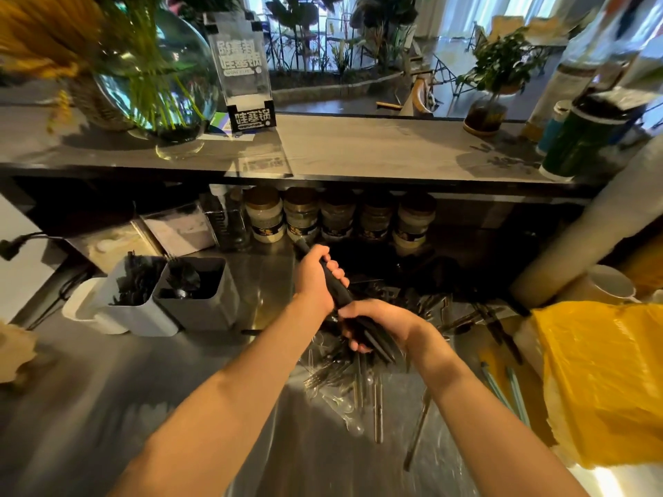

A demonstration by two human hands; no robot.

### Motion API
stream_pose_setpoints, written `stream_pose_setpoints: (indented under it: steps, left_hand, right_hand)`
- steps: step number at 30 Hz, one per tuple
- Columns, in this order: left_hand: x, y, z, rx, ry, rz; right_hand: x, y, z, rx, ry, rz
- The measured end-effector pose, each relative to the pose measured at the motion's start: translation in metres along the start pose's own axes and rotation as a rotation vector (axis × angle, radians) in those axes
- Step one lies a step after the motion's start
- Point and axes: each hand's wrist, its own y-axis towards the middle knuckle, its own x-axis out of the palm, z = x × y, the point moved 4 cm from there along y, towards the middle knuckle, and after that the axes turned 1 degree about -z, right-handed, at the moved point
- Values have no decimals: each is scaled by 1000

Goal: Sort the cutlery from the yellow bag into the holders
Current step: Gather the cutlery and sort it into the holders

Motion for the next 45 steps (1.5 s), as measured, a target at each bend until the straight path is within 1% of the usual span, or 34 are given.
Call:
stream_pose_setpoints:
  steps: [2,5,7,9,11,13,14,16,19,23,26,30,32,35,38,41,43,45]
  left_hand:
    - [-4,-2,4,52,-27,51]
    - [-13,-3,14,125,-81,141]
    - [-19,-4,22,185,-109,197]
    - [-25,-6,27,270,-137,266]
    - [-31,-9,29,353,-165,357]
    - [-39,-10,28,403,-205,434]
    - [-41,-10,26,411,-225,451]
    - [-43,-7,21,422,-249,452]
    - [-44,-6,8,435,-258,436]
    - [-42,-4,-9,401,-259,409]
    - [-36,-13,-17,389,-183,367]
    - [-37,-24,-29,390,-107,275]
    - [-38,-27,-37,384,-39,219]
    - [-38,-32,-44,399,78,92]
    - [-43,-34,-46,329,139,-58]
    - [-50,-36,-40,278,111,-186]
    - [-57,-34,-25,265,23,-197]
    - [-64,-25,-6,226,-52,-162]
  right_hand:
    - [-2,-8,0,-22,15,11]
    - [-10,-19,8,-48,74,-44]
    - [-15,-22,17,-86,291,-3]
    - [-21,-22,28,-178,603,99]
    - [-18,-18,38,-287,841,160]
    - [-9,-11,45,-357,1052,232]
    - [-3,-8,46,-395,1108,277]
    - [13,-3,44,-477,1088,338]
    - [30,7,39,-552,1037,387]
    - [33,18,23,-578,1118,539]
    - [28,28,18,-486,1167,636]
    - [23,41,17,-304,1094,641]
    - [12,48,19,-279,1138,693]
    - [4,40,9,-345,1272,801]
    - [-4,36,3,-368,1276,978]
    - [-7,30,-10,-464,1281,1058]
    - [-16,23,-20,-561,1292,1077]
    - [-24,18,-28,-671,1302,1077]
